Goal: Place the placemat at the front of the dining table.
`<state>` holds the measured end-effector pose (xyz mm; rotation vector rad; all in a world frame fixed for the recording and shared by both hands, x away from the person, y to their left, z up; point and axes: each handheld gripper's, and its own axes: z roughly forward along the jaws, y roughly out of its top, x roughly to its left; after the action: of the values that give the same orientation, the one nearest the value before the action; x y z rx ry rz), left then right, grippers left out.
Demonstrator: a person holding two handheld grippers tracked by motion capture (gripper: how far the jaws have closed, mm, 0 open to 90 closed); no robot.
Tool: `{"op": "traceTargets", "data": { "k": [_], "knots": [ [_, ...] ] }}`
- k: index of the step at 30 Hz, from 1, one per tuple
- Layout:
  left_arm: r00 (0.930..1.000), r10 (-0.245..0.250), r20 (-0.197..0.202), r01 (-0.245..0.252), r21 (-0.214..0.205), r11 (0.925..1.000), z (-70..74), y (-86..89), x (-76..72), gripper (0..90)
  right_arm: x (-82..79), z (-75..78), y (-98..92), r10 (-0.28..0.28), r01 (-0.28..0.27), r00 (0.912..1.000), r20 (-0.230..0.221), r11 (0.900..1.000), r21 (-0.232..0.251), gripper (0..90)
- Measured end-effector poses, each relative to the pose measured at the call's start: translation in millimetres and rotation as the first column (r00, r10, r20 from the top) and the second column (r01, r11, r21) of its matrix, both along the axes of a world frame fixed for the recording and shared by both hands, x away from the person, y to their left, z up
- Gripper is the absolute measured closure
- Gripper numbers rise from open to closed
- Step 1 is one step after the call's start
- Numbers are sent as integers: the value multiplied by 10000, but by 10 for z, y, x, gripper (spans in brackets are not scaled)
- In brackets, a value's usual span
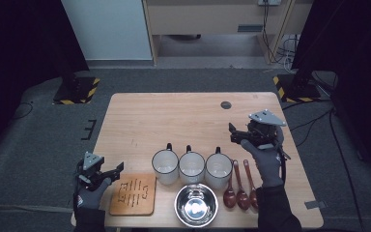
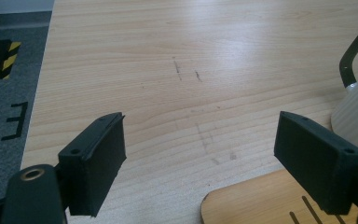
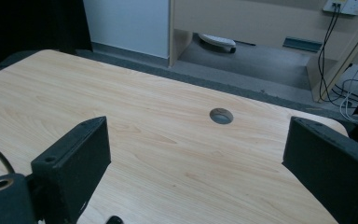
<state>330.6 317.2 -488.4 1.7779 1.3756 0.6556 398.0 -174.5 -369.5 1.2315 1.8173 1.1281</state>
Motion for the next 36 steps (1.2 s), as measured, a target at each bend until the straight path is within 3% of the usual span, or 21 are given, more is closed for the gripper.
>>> {"op": "traceTargets", "data": {
  "k": [6, 11, 22, 31, 36],
  "knots": [
    [10000, 34, -28, -34, -38, 10000, -25, -1, 3, 154, -15, 88, 213, 294, -292, 9995, 93, 9995, -147, 71],
    [10000, 39, 29, -38, -57, 10000, -17, 3, -6, 154, -60, 153, 435, 623, -624, 9979, 196, 9981, 18, 62],
    [9999, 107, 14, -107, -130, 9999, -26, 27, -48, 154, -100, 130, 870, 1413, -1412, 9899, 101, 9900, -56, 63],
    [9999, 139, 15, -139, -194, 9997, -48, 36, -79, 155, -142, 114, 1110, 1739, -1739, 9847, 75, 9847, 51, 60],
    [10000, 84, 18, -83, -194, 9998, -60, 33, -103, 154, -205, 111, 1311, 2077, -2077, 9781, 144, 9782, 10, 66]
  ]
}}
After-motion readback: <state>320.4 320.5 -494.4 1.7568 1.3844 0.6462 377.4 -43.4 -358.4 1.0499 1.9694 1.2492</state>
